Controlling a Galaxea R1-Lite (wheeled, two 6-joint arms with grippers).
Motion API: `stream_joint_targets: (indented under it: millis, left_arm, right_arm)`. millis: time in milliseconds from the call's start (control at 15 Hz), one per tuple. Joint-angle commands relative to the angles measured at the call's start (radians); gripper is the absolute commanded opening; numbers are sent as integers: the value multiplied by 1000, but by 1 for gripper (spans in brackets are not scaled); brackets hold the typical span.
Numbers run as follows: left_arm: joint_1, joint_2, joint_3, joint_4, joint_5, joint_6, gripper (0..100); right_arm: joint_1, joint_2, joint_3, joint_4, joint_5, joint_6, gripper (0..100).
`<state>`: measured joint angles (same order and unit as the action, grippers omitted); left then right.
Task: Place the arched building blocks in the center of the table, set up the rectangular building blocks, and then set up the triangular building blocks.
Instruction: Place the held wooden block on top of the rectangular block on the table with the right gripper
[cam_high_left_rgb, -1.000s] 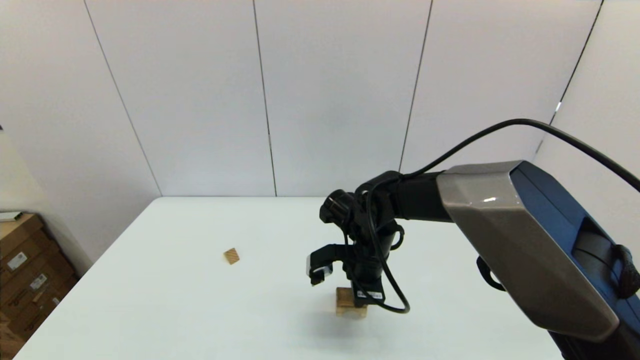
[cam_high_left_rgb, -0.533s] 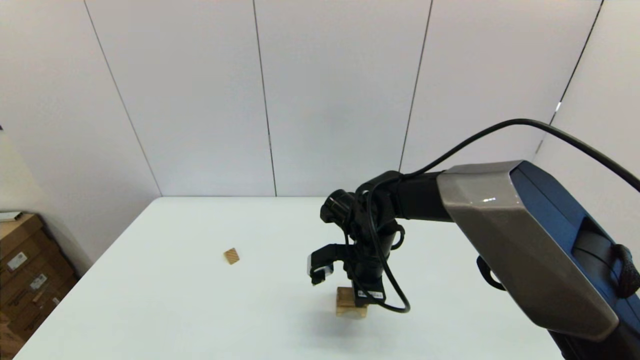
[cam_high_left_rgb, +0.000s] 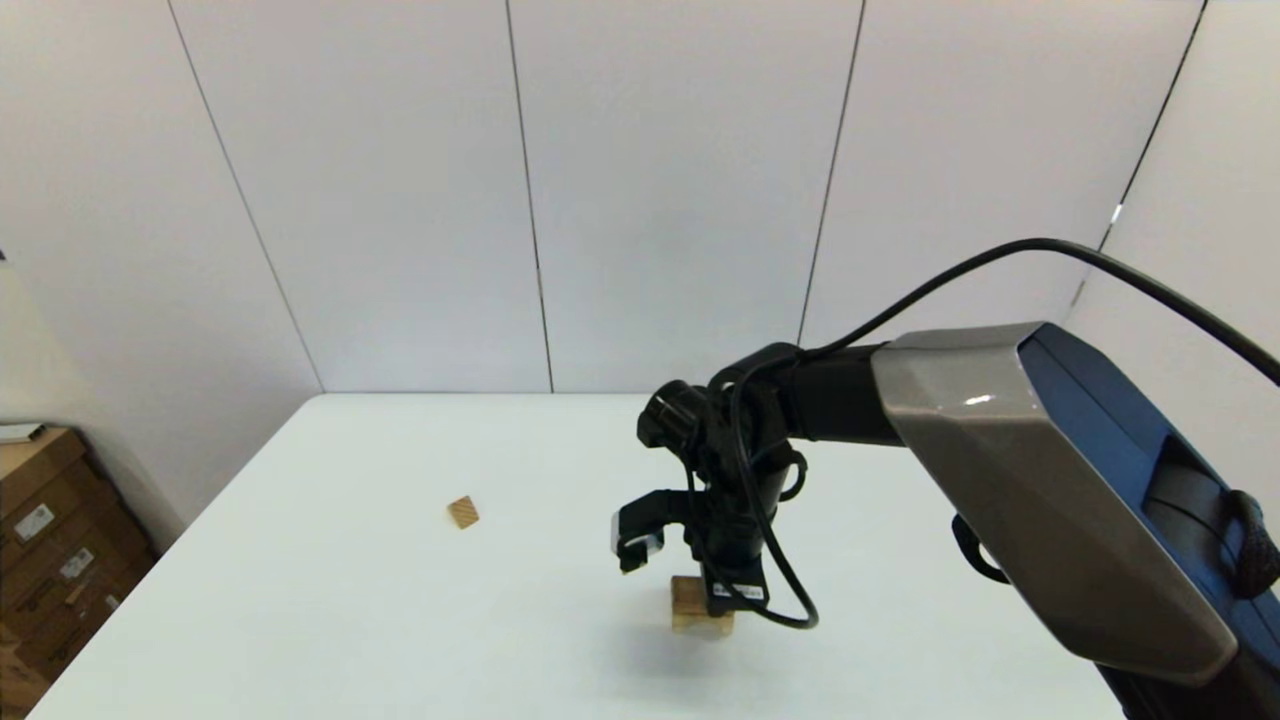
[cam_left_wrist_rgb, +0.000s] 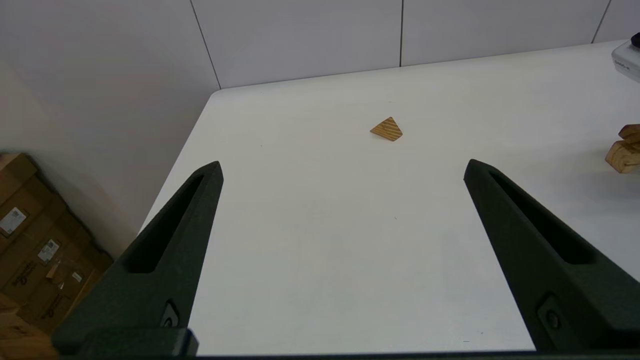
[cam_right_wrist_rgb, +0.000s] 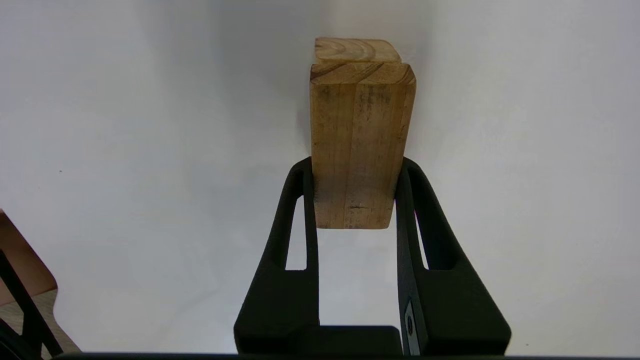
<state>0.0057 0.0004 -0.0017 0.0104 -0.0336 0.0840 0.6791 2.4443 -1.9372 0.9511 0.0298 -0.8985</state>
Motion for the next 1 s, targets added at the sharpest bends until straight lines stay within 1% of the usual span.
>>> stream_joint_targets:
  millis: [67, 1000]
  left_arm:
    - [0, 0, 0, 0, 0, 0, 100]
    - [0, 0, 0, 0, 0, 0, 100]
  right_arm:
    - [5, 2, 0, 6, 1, -7, 0]
    - [5, -1, 0, 6, -2, -7, 0]
